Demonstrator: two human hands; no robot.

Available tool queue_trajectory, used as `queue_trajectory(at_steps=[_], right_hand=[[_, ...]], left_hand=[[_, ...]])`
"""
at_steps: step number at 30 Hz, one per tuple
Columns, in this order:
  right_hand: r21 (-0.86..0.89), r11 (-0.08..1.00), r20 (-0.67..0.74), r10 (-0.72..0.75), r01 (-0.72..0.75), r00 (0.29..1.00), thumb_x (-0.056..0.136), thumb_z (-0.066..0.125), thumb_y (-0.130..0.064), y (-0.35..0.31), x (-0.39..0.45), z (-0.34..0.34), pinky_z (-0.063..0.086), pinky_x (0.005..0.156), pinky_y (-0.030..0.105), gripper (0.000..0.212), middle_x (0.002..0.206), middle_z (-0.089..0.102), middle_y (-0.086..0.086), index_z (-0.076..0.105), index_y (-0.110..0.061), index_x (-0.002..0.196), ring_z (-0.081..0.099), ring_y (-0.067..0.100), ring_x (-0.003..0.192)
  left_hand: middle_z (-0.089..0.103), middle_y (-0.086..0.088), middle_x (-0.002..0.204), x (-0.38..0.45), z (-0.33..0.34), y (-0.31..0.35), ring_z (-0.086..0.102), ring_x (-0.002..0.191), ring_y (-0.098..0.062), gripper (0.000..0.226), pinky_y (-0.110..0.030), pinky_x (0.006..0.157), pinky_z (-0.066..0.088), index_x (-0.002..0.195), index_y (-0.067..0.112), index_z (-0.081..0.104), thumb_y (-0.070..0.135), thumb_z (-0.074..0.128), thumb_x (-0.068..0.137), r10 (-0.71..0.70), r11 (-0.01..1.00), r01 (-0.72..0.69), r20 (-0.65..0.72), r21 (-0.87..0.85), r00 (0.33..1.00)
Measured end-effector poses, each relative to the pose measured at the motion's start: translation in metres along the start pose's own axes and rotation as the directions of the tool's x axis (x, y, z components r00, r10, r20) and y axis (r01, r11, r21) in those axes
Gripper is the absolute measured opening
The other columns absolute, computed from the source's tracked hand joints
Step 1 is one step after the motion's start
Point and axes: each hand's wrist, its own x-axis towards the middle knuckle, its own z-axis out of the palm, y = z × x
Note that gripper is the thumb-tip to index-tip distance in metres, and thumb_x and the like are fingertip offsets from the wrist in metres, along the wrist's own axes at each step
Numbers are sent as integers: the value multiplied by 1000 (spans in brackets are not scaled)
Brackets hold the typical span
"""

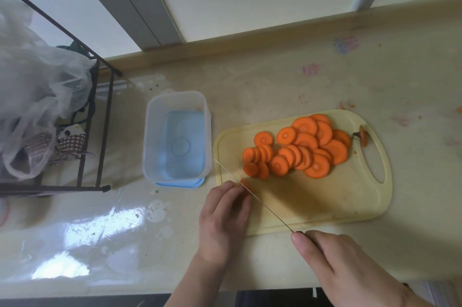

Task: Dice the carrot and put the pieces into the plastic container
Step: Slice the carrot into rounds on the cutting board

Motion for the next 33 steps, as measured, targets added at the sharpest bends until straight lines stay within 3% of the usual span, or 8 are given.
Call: queue_trajectory(at_steps=[4, 6, 11, 14, 17, 20, 26, 33], right_hand=[[-42, 999, 6, -9, 9, 1000, 68, 5, -76, 1, 3, 0, 42, 73, 28, 70, 67, 56, 6, 45, -20, 69, 53, 13, 70], [-11, 999, 5, -46, 46, 999, 71, 2, -82, 2, 10, 2, 44, 72, 30, 80, 70, 60, 6, 51, -19, 73, 56, 14, 71], [13, 994, -18, -105, 105, 994, 76, 12, -73, -3, 26, 8, 39, 64, 32, 64, 59, 48, 8, 41, -18, 63, 47, 15, 60], [32, 998, 0, -60, 60, 998, 79, 9, -78, 5, 15, 8, 44, 72, 30, 74, 68, 59, 6, 52, -18, 72, 56, 13, 68], [-44, 997, -18, 57, -57, 998, 79, 12, -73, 9, -2, 6, 41, 78, 22, 70, 77, 63, 6, 58, -20, 80, 58, 9, 80], [29, 999, -26, -36, 36, 999, 66, 1, -88, 6, 10, 16, 45, 77, 27, 95, 77, 65, 6, 60, -15, 83, 59, 11, 80], [111, 988, -84, -100, 110, 991, 80, 20, -66, -12, 42, 26, 34, 53, 24, 61, 52, 53, -8, 44, -14, 61, 49, 11, 54], [129, 981, -93, -134, 145, 987, 81, 21, -72, -3, 29, 12, 42, 64, 31, 66, 57, 53, 7, 49, -14, 65, 50, 14, 57]], left_hand=[[70, 0, 109, 0, 0, -2, 69, 94, -17, 18, -31, 82, 57, 99, 4, 77, 18, 72, 89, -14, 1000, 14, 5, 8, 1000], [69, 1, 109, 0, 0, -3, 68, 94, -15, 19, -30, 82, 57, 100, 4, 78, 19, 72, 89, -23, 1000, 22, 9, 18, 1000], [71, -2, 106, -1, -1, -4, 68, 94, -13, 21, -29, 83, 57, 100, 4, 78, 21, 72, 90, -34, 999, 34, 11, 30, 999], [71, -3, 105, -1, -1, -4, 68, 91, -14, 20, -30, 81, 57, 99, 5, 79, 22, 72, 90, -29, 999, 29, 11, 31, 1000], [72, -3, 104, -2, 0, -4, 69, 88, -18, 20, -32, 80, 57, 98, 5, 79, 21, 72, 90, -14, 999, 14, 2, 40, 1000], [73, -2, 103, -1, 1, -4, 68, 85, -19, 19, -31, 79, 56, 98, 4, 79, 19, 72, 90, 0, 998, 0, 0, 56, 1000], [68, -3, 103, -2, -1, -2, 67, 90, -16, 19, -28, 83, 55, 103, 6, 79, 18, 71, 90, -42, 999, 42, -5, 25, 999], [65, 0, 107, -6, 2, -4, 68, 87, -20, 21, -31, 81, 57, 104, 3, 75, 4, 77, 83, 15, 999, -13, -31, 42, 999]])
